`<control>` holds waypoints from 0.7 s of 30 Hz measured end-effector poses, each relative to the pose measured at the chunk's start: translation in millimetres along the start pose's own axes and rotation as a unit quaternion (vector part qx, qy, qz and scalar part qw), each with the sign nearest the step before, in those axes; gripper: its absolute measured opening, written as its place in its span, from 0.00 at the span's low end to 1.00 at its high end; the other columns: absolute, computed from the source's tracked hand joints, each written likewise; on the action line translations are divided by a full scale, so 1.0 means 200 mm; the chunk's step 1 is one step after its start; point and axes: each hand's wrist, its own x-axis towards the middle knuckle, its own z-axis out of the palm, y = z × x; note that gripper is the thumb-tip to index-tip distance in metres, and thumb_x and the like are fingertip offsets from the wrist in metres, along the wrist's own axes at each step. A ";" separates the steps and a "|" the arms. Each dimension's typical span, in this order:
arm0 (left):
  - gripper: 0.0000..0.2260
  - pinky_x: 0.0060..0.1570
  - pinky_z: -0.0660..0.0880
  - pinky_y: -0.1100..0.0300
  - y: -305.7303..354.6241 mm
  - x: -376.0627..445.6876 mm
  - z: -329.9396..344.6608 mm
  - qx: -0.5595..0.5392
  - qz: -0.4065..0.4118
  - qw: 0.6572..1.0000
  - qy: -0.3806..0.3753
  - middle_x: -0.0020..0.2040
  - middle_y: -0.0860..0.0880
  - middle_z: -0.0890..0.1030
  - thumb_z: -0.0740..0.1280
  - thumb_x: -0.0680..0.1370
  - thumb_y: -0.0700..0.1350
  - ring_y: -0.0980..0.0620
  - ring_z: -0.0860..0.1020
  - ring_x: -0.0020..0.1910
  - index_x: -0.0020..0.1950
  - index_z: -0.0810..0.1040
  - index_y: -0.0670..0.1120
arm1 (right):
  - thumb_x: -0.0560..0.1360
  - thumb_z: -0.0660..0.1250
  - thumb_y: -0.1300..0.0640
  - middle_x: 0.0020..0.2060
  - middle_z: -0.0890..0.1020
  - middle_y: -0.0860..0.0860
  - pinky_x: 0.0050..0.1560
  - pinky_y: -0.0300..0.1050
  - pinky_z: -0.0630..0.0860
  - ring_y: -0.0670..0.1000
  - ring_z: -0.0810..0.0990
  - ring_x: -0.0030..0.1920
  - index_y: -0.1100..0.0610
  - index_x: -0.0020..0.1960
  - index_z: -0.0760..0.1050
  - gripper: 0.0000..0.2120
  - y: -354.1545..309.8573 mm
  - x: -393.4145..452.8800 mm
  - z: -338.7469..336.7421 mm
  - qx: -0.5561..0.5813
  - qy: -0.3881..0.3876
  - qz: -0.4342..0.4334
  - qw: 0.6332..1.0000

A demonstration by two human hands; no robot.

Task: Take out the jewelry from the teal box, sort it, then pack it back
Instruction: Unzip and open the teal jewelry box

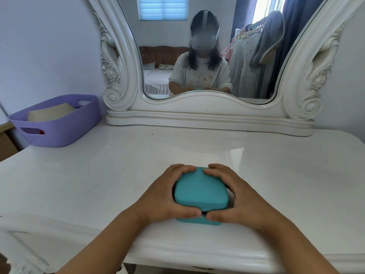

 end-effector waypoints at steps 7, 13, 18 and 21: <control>0.56 0.64 0.71 0.55 -0.01 0.00 0.01 -0.085 -0.048 0.995 -0.030 0.63 0.61 0.72 0.80 0.56 0.50 0.60 0.73 0.62 0.70 0.44 0.69 | 0.58 0.71 0.36 0.52 0.79 0.41 0.53 0.35 0.74 0.42 0.78 0.54 0.42 0.57 0.74 0.28 -0.03 0.06 -0.04 0.070 0.070 -0.008 0.995; 0.61 0.60 0.75 0.55 -0.01 -0.01 0.01 -0.101 -0.036 0.994 -0.020 0.59 0.57 0.74 0.79 0.59 0.49 0.59 0.78 0.56 0.63 0.30 0.75 | 0.59 0.51 0.20 0.40 0.83 0.36 0.45 0.32 0.76 0.38 0.81 0.43 0.43 0.46 0.76 0.33 -0.05 0.19 -0.03 0.103 0.148 0.024 0.983; 0.58 0.62 0.73 0.51 0.00 0.00 0.01 -0.084 -0.012 0.996 -0.004 0.71 0.52 0.65 0.80 0.58 0.50 0.55 0.73 0.64 0.68 0.38 0.72 | 0.70 0.42 0.32 0.38 0.79 0.41 0.37 0.26 0.70 0.38 0.76 0.38 0.46 0.49 0.76 0.29 -0.06 0.26 -0.03 0.101 0.178 0.074 0.976; 0.58 0.64 0.72 0.48 0.01 0.02 0.00 -0.102 -0.004 0.995 -0.011 0.72 0.54 0.64 0.81 0.57 0.49 0.53 0.70 0.67 0.70 0.42 0.70 | 0.74 0.42 0.36 0.33 0.75 0.43 0.33 0.32 0.67 0.40 0.72 0.33 0.48 0.43 0.76 0.27 -0.06 0.30 -0.04 0.106 0.183 0.118 0.970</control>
